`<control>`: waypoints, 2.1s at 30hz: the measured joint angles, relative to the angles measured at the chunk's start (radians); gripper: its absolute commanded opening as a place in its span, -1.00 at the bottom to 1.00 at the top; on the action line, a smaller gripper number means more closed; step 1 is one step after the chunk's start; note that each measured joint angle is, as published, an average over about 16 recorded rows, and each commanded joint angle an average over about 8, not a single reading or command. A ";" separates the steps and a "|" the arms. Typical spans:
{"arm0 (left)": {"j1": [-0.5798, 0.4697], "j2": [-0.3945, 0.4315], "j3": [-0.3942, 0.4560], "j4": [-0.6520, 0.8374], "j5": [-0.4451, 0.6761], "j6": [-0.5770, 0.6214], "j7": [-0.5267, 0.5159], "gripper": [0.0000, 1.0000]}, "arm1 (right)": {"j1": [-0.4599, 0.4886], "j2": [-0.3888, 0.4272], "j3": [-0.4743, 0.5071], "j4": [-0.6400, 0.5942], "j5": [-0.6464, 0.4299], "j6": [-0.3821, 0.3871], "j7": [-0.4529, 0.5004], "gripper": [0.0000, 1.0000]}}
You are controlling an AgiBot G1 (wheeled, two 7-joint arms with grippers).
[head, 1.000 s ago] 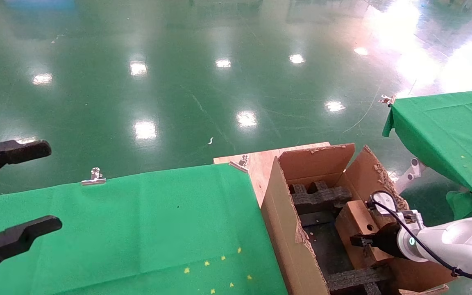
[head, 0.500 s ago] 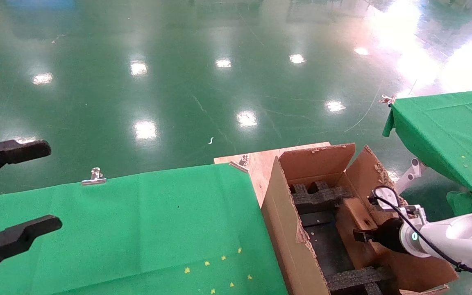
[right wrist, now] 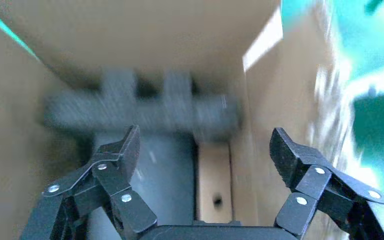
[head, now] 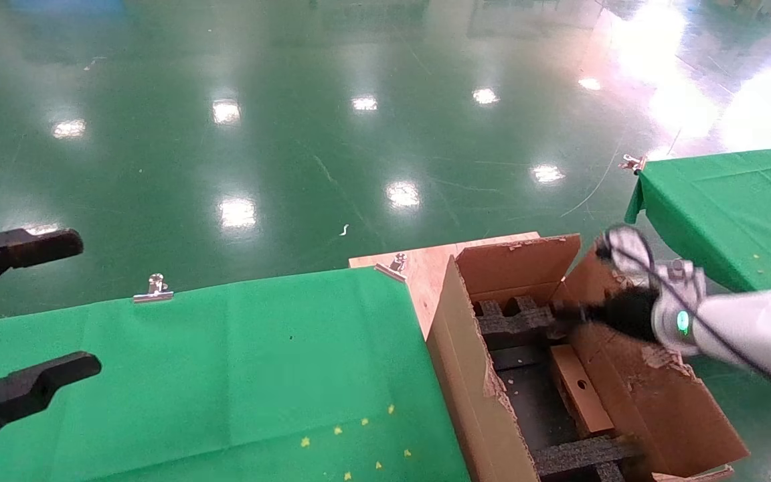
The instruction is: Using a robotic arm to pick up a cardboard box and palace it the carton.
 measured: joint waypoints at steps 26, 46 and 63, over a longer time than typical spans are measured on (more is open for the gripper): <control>0.000 0.000 0.000 0.000 0.000 0.000 0.000 1.00 | 0.152 0.002 0.093 0.036 0.259 -0.016 -0.253 1.00; 0.000 0.000 0.000 0.000 0.000 0.000 0.000 1.00 | -0.020 -0.057 0.412 0.011 0.601 -0.292 -0.734 1.00; 0.000 0.000 0.000 0.000 0.000 0.000 0.000 1.00 | -0.184 -0.115 0.723 -0.013 0.938 -0.560 -1.205 1.00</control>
